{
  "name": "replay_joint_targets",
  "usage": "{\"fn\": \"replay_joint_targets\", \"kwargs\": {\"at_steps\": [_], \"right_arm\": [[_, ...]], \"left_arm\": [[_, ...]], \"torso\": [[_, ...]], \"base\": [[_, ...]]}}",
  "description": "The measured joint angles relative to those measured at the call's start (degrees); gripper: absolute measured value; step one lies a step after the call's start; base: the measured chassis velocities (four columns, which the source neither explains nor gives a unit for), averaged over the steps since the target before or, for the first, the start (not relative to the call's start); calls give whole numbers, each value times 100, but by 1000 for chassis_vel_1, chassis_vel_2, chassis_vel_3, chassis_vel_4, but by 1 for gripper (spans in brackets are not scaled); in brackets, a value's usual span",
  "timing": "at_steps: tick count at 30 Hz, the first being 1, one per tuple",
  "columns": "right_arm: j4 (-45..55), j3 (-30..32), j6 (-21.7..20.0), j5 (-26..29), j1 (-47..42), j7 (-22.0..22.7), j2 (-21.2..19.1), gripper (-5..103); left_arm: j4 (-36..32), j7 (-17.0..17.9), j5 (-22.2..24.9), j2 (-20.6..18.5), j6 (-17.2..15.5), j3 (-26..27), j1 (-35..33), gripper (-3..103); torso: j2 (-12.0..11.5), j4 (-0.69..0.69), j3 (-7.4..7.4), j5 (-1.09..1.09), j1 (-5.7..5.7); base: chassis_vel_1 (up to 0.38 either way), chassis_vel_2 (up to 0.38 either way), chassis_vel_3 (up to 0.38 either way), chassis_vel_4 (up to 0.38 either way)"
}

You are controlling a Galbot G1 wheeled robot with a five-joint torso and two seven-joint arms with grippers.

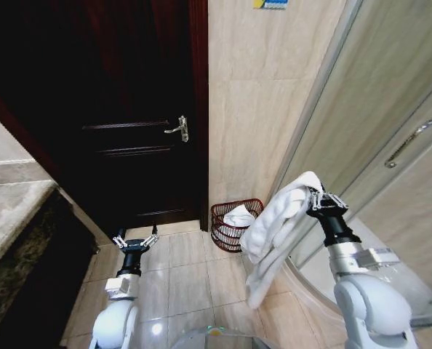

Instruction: Discard the used towel into the hamper.

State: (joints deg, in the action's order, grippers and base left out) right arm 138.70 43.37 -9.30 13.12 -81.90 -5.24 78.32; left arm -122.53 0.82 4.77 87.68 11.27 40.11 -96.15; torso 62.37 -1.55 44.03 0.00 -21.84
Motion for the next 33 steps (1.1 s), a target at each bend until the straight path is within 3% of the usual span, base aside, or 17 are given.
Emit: {"fn": "replay_joint_targets", "kwargs": {"at_steps": [21,33], "right_arm": [[92,-25,-306,193,270,17,-158,2],[-143,-179,-697,611,1239,114,-521,2]], "left_arm": [[-51,-40,198,-106,-51,71,8,100],[88,-30,64,42,367,61,57,100]], "torso": [[591,0,325,0,-266],[992,0,541,0,-451]], "base": [[0,0,0,0],[0,0,0,0]]}}
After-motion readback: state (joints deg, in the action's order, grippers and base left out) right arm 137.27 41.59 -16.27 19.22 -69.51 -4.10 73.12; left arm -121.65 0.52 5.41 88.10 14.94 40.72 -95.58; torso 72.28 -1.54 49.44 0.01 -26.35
